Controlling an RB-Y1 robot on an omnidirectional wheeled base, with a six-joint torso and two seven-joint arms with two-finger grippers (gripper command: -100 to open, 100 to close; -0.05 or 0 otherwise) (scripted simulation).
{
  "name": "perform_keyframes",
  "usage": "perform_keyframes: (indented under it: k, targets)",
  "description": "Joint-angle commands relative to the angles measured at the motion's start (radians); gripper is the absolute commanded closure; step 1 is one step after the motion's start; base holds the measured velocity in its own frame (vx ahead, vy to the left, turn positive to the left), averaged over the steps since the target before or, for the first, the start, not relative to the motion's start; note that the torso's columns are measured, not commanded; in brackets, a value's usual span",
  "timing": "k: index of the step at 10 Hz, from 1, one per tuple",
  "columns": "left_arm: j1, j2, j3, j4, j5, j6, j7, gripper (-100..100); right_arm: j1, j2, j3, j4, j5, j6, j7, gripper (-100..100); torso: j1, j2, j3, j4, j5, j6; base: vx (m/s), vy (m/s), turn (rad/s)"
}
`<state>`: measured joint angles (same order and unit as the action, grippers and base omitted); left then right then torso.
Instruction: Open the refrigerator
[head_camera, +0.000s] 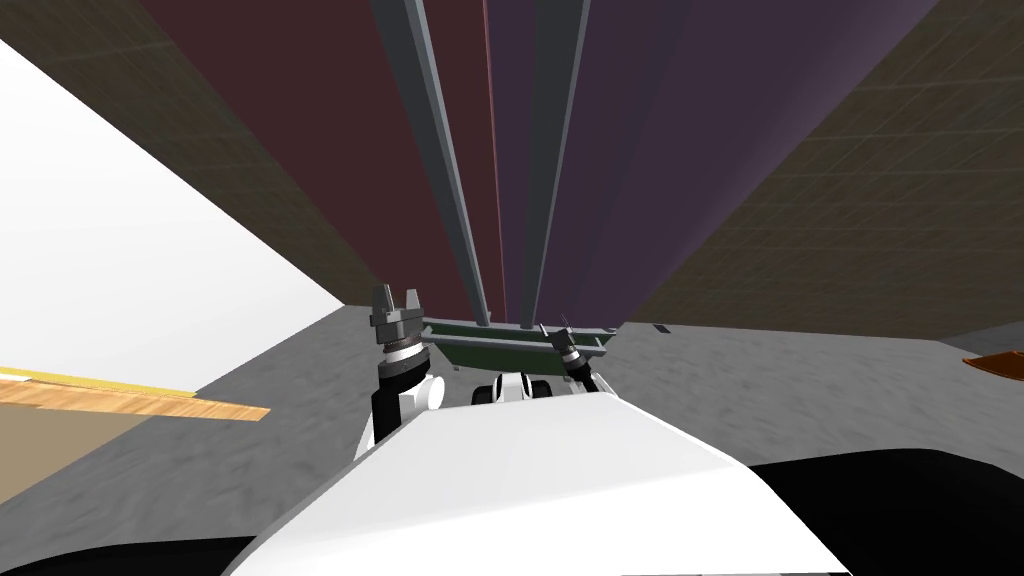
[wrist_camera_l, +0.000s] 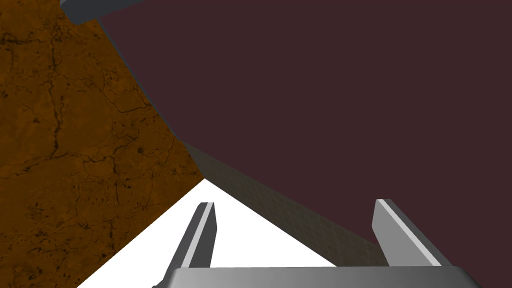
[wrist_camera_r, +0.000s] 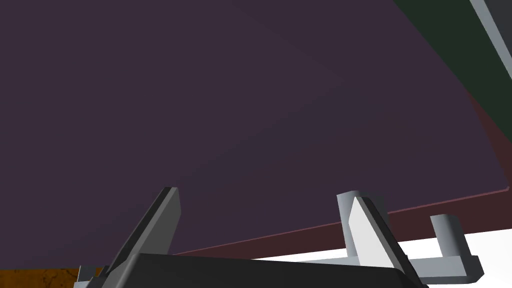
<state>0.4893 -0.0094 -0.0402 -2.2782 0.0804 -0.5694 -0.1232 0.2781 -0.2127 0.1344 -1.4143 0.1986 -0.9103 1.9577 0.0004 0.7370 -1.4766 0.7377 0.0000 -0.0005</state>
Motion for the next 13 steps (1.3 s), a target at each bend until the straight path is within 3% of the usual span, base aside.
perform_keyframes:
  k: [1, 4, 7, 9, 10, 13]
  targets:
    - [0.000, 0.000, 0.000, 0.000, 0.000, 0.000, 0.000, 0, -0.009, 0.015, 0.013, 0.027, 0.008, -0.010, 0.077, -100, 0.000, 0.000, 0.000, 0.000, 0.000, 0.000, 0.010, 0.012, -0.025]
    - [0.000, 0.000, 0.000, 0.000, 0.000, 0.000, 0.000, 0, -0.027, 0.047, 0.032, 0.078, 0.018, -0.031, 0.162, -100, -0.001, 0.001, 0.001, 0.000, 0.000, 0.000, 0.003, 0.009, -0.031]
    - [0.000, 0.000, 0.000, 0.000, 0.000, 0.000, 0.000, 0, -0.036, 0.066, 0.040, 0.101, 0.023, -0.041, 0.227, -100, 0.000, 0.001, 0.001, 0.000, 0.000, 0.001, -0.002, 0.005, -0.021]
    - [0.000, 0.000, 0.000, 0.000, 0.000, 0.000, 0.000, 0, -0.051, 0.110, 0.055, 0.140, 0.030, -0.056, 0.292, -100, 0.000, 0.001, 0.001, 0.000, 0.000, 0.000, -0.006, 0.003, -0.032]
    - [0.000, 0.000, 0.000, 0.000, 0.000, 0.000, 0.000, 0, -0.051, 0.110, 0.055, 0.140, 0.030, -0.056, 0.306, -100, 0.000, 0.001, 0.001, 0.000, 0.000, 0.000, -0.008, 0.003, -0.013]
    - [0.000, 0.000, 0.000, 0.000, 0.000, 0.000, 0.000, 0, -0.068, 0.193, 0.071, 0.181, 0.038, -0.071, 0.386, -100, 0.000, 0.001, 0.001, 0.000, 0.000, 0.000, -0.011, -0.002, -0.023]
